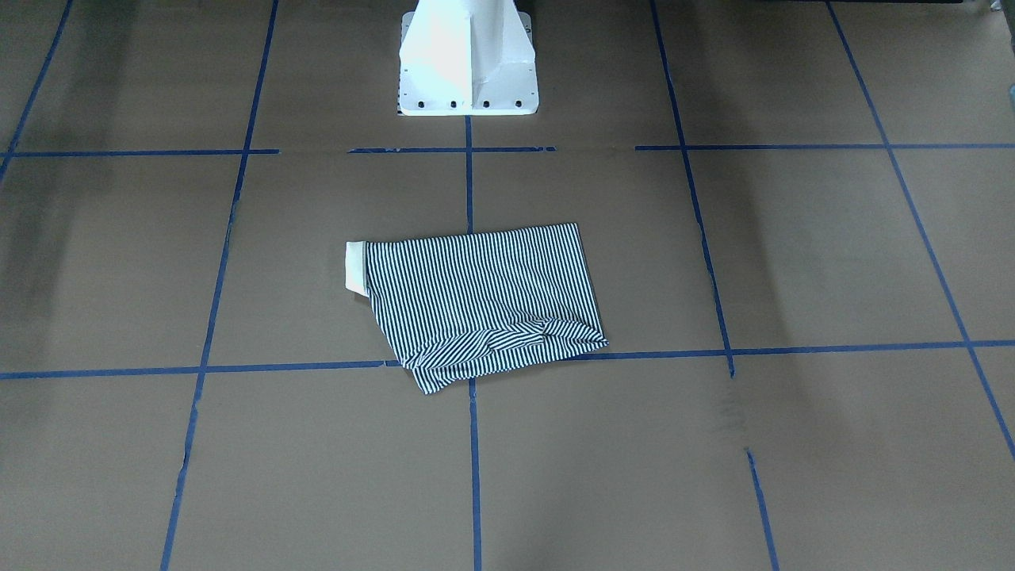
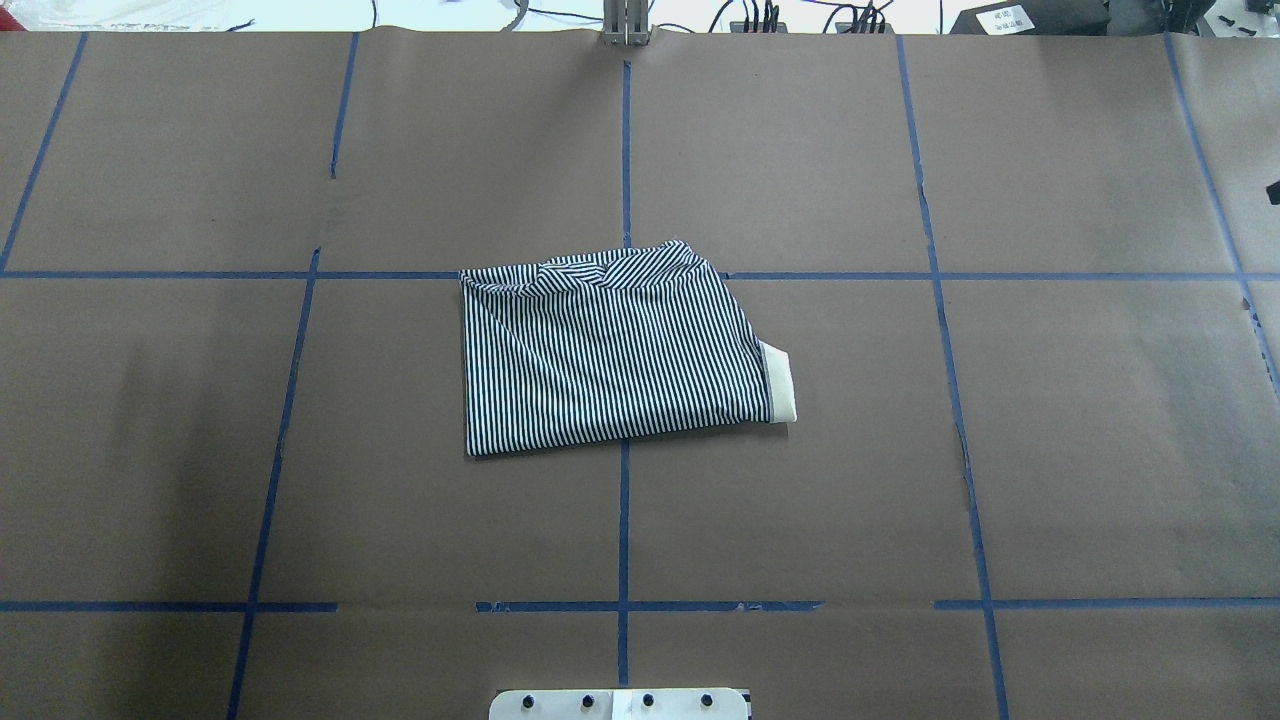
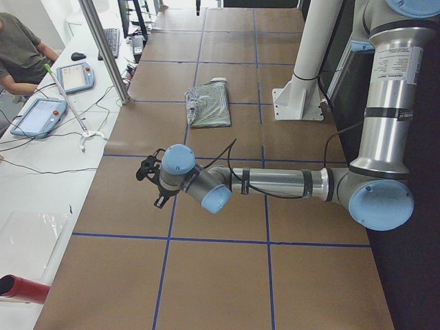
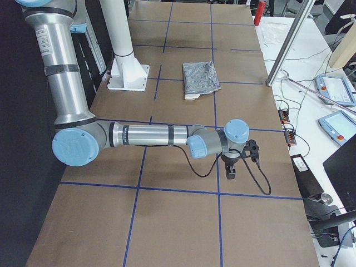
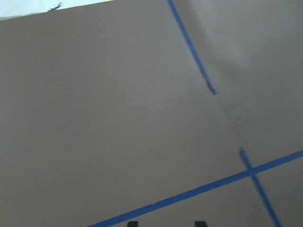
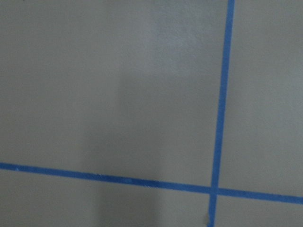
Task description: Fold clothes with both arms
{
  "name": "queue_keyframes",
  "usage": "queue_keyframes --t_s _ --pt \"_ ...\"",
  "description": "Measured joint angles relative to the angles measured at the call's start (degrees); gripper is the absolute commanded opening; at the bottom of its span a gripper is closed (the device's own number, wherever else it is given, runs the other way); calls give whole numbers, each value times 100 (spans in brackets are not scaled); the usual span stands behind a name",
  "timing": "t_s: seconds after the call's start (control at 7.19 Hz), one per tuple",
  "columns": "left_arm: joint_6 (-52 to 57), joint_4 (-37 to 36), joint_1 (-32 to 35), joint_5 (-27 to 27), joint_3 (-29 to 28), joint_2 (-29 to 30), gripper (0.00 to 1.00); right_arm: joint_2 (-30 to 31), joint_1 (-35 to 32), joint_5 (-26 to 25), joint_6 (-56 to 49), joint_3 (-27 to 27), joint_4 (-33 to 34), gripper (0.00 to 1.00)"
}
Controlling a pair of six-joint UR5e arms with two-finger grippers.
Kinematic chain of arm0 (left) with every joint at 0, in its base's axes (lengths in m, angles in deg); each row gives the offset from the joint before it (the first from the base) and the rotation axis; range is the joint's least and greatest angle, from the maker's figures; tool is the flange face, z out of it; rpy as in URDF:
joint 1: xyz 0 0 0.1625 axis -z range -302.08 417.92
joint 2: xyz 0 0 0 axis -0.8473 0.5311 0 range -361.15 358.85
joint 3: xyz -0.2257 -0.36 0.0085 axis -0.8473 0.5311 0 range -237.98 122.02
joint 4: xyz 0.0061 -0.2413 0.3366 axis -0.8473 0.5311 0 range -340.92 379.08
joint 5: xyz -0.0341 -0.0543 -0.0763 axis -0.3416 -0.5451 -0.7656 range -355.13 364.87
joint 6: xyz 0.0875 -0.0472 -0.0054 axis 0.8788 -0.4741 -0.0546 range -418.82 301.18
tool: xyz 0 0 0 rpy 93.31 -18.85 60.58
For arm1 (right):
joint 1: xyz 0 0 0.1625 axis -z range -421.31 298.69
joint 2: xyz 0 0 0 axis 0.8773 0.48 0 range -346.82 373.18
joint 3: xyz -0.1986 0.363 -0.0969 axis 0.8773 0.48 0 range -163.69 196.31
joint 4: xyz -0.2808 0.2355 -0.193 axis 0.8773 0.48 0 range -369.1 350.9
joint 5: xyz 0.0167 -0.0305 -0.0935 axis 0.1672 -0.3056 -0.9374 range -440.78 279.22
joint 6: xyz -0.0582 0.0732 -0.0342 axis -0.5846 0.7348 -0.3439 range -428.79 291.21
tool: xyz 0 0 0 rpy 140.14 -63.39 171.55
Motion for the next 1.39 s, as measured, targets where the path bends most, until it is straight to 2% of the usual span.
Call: queue_keyframes --t_s 0.28,0.42,0.56,0.7,0.83,1.11,1.39 --pt "314 -1041 217 -51 146 -40 54 272 -363 31 -814 -201 696 100" --pt "264 -1868 243 -30 626 -17 55 300 -436 -8 -960 -227 852 100" --pt "207 -2927 239 2 1360 -26 57 336 -471 -15 -1013 -242 915 100" --pt "200 -3775 223 76 1969 -94 71 377 -449 -16 -1032 -267 937 100" --pt "339 -4031 209 236 2160 -197 100 401 -351 -110 -1040 -297 944 100" --pt "929 -3996 204 441 1745 -352 100 484 -164 -405 -1048 -338 948 100" --pt "979 -3816 204 453 1359 -468 100 494 -102 -462 -1047 -352 945 100"
